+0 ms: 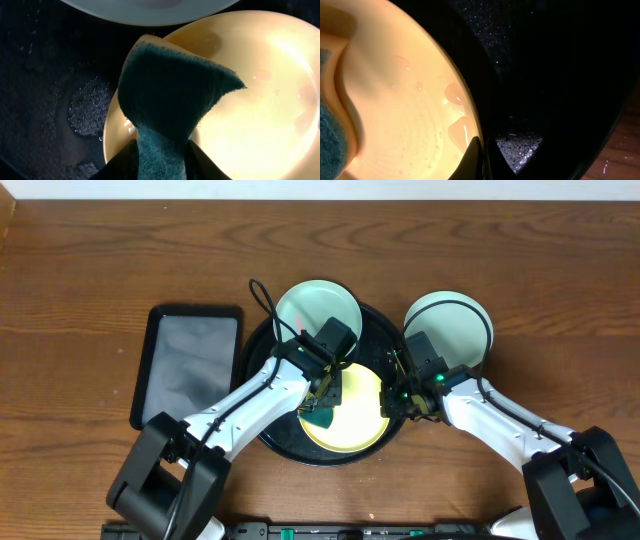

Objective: Clean dirty plates on tray and stack at the side

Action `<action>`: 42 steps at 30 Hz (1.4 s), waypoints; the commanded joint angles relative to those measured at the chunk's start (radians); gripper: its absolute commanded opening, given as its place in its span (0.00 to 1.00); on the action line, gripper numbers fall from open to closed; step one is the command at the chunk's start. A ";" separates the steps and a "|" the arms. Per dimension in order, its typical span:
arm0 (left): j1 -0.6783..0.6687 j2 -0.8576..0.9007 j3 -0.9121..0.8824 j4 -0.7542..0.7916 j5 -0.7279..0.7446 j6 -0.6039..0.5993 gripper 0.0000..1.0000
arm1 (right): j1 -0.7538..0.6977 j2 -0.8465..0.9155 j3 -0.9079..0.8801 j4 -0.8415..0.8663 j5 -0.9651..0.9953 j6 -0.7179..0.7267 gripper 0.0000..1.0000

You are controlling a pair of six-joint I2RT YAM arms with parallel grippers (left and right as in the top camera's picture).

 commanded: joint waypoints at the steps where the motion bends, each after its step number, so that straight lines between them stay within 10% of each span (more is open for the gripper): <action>1: 0.001 0.004 -0.005 -0.006 -0.027 -0.008 0.33 | 0.015 0.004 -0.006 0.002 0.021 0.002 0.01; 42: 0.000 0.024 -0.077 0.035 -0.027 -0.007 0.27 | 0.015 0.004 -0.006 0.002 0.020 0.002 0.01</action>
